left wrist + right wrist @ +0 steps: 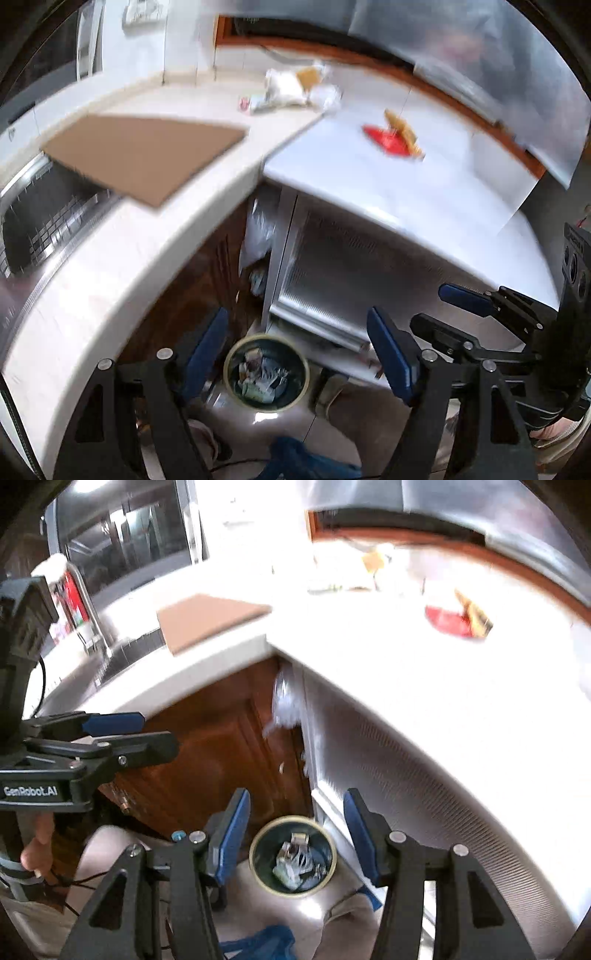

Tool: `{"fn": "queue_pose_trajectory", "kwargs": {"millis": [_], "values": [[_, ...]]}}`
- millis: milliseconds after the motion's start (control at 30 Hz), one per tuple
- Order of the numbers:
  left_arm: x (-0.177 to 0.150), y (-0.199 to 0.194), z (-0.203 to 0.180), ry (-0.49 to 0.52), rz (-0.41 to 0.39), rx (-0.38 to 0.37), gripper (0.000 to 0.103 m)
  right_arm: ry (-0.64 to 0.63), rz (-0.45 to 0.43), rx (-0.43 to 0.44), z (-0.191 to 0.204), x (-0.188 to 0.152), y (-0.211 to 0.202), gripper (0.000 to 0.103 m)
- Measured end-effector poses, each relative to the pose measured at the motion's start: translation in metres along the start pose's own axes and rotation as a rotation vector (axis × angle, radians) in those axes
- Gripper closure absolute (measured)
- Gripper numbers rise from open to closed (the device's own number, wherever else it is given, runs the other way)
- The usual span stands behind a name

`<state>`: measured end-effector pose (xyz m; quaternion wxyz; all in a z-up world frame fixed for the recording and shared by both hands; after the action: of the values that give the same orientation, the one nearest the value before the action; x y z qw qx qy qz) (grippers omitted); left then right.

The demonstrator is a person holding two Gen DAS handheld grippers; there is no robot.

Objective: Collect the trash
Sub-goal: 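Raise both tools back up toward the table, then grasp the red snack bag with the left tool while the right tool grasps the yellow packet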

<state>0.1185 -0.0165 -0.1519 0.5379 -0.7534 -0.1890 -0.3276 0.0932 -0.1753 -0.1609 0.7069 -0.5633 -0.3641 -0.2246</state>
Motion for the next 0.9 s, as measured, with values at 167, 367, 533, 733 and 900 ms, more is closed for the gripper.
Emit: {"fn": "queue_pose_trajectory", "kwargs": {"millis": [167, 367, 533, 733, 900], "values": [[0.049, -0.024, -0.027, 0.054, -0.062, -0.025, 0.024, -0.010, -0.075, -0.051, -0.014, 0.046, -0.034, 0.050], [0.109, -0.022, -0.067, 0.095, -0.113, -0.062, 0.023, 0.022, -0.136, -0.131, -0.064, 0.096, -0.058, 0.050], [0.158, 0.027, -0.102, 0.136, -0.084, -0.091, 0.023, 0.090, -0.147, -0.162, -0.119, 0.126, -0.050, 0.050], [0.194, 0.114, -0.124, 0.139, 0.006, -0.100, 0.023, 0.237, -0.132, -0.161, -0.194, 0.161, -0.017, 0.047], [0.210, 0.191, -0.132, 0.110, 0.084, -0.108, 0.023, 0.328, -0.125, -0.155, -0.248, 0.178, 0.023, 0.039]]}}
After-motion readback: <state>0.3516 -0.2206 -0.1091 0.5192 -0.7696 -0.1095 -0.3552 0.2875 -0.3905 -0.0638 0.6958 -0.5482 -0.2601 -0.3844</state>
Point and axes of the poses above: each gripper's, at about its wrist camera, not at the fingertips, and y roughly the way its jaws point, z to its left, x to its top, the point moved 5 cm from there along y, roughly the way its jaws point, and after that the axes turned 7 degrees about -z, right-handed, at the moved point
